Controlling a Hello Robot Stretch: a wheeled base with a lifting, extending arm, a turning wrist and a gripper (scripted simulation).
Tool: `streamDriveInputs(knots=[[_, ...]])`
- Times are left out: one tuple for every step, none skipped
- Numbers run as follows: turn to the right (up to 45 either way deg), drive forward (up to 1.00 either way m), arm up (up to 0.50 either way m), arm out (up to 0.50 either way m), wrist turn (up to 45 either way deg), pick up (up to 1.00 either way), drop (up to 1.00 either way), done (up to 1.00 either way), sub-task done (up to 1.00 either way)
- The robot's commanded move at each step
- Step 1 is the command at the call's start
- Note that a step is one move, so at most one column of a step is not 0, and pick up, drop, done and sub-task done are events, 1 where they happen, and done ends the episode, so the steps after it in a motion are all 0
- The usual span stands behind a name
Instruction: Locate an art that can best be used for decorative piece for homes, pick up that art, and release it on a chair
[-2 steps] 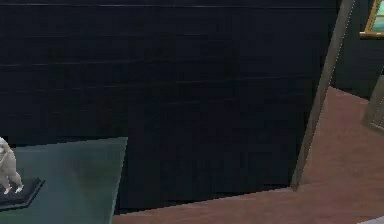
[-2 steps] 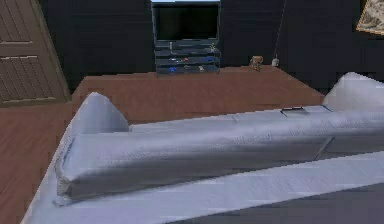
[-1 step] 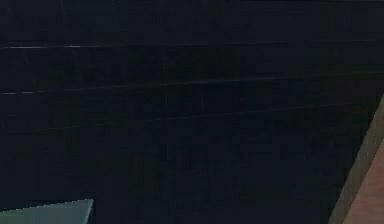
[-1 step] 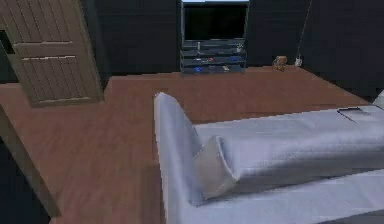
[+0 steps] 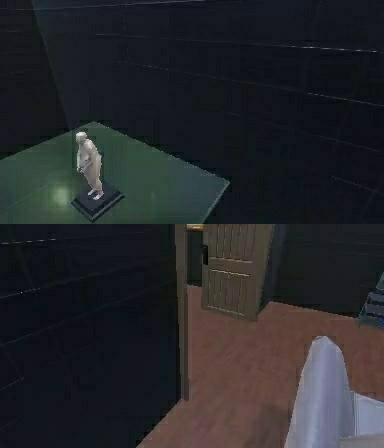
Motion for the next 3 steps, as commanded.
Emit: streamDriveInputs(knots=[[-45.0, 0.00, 0.00, 0.00, 0.0, 0.00, 0.00, 0.00, 0.00], [-45.0, 0.00, 0.00, 0.00, 0.0, 0.00, 0.00, 0.00, 0.00], [-27.0, 0.00, 0.00, 0.00, 0.0, 0.00, 0.00, 0.00, 0.00]])
